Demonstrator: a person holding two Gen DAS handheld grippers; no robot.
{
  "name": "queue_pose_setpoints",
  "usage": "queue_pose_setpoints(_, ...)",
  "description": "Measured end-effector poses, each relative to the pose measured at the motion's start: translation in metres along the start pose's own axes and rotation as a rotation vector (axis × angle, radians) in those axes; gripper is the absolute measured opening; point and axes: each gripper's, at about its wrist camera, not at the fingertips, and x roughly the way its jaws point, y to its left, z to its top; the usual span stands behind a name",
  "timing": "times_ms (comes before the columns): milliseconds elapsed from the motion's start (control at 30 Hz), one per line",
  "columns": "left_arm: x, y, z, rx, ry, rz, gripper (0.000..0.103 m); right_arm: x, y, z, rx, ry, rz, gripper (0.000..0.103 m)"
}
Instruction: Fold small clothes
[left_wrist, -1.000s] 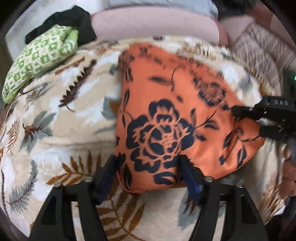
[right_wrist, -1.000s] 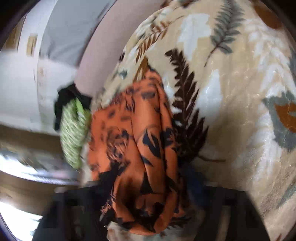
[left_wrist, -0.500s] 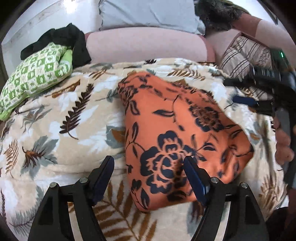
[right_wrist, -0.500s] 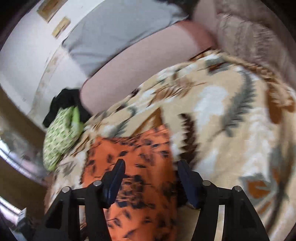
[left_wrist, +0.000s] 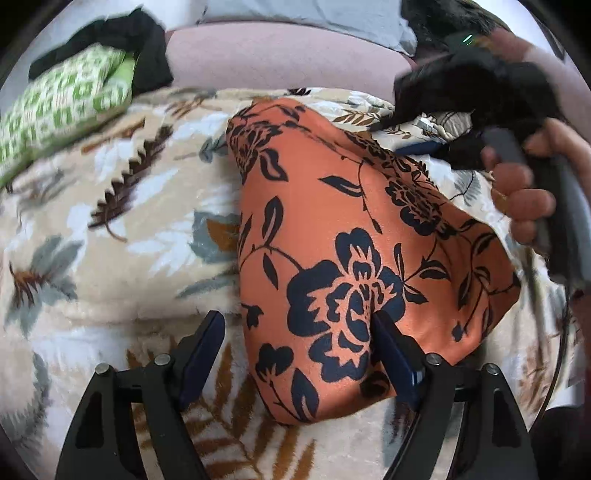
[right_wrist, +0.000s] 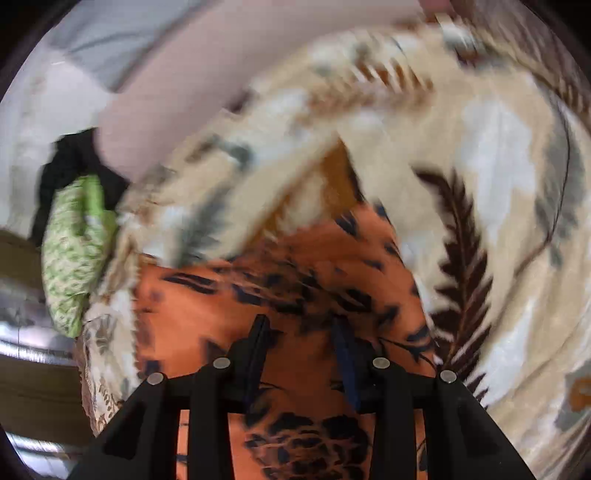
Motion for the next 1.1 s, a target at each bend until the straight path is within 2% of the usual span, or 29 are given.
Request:
queue_pose_setpoints(33,0.0,0.003,0.0,-0.021,0.015,-0.016,0.082,-0.01,0.013,-0.003,-0.043,-0.016,0.045,0.039)
queue_pose_setpoints(133,0.003,0.01,-0.001,-0.057,0.028,-0.041,0.082,-0.015,0.053,-0.007,-0.159,0.008,0.139,0.039)
queue_pose_setpoints(200,0.004,0.009,-0.003,-0.059,0.027,-0.043,0.082,-0.002,0.079,-0.013,-0.224,0.049,0.125,0.038)
queue_pose_setpoints(267,0.003,0.007,-0.005,-0.053,0.021,-0.037,0.082,0.028,0.1,-0.012,-0.253,0.1,0.102,0.038)
queue_pose_setpoints(367,0.003,0.008,-0.004,-0.042,0.007,-0.025,0.082,0.084,0.106,-0.006,-0.283,0.158,0.002,0.042)
queue_pose_setpoints(433,0.006,0.012,-0.002,-0.051,0.028,-0.052,0.082,0.103,0.099,-0.003,-0.254,0.174,0.012,0.043)
queue_pose_setpoints(600,0.003,0.018,0.003,-0.061,0.035,-0.086,0.082,0.068,0.092,0.001,-0.214,0.125,0.075,0.044)
queue_pose_setpoints(667,-0.007,0.018,0.005,-0.061,0.001,-0.082,0.082,0.033,0.079,-0.009,-0.205,0.089,0.145,0.044)
queue_pose_setpoints(767,-0.023,0.017,0.007,-0.036,-0.06,-0.038,0.082,-0.025,0.053,-0.029,-0.21,-0.002,0.198,0.044)
queue_pose_setpoints(867,-0.036,0.018,0.008,-0.016,-0.121,0.032,0.082,-0.059,0.03,-0.057,-0.193,-0.012,0.191,0.044)
queue_pose_setpoints(967,-0.028,0.022,0.009,-0.011,-0.106,0.088,0.082,-0.087,0.0,-0.094,-0.168,-0.016,0.167,0.044)
queue_pose_setpoints(1033,-0.015,0.021,0.007,0.001,-0.073,0.095,0.083,-0.085,-0.019,-0.116,-0.141,0.01,0.148,0.044)
queue_pose_setpoints(1100,-0.011,0.015,0.003,0.028,-0.074,0.104,0.083,-0.069,-0.039,-0.133,-0.124,0.033,0.079,0.041)
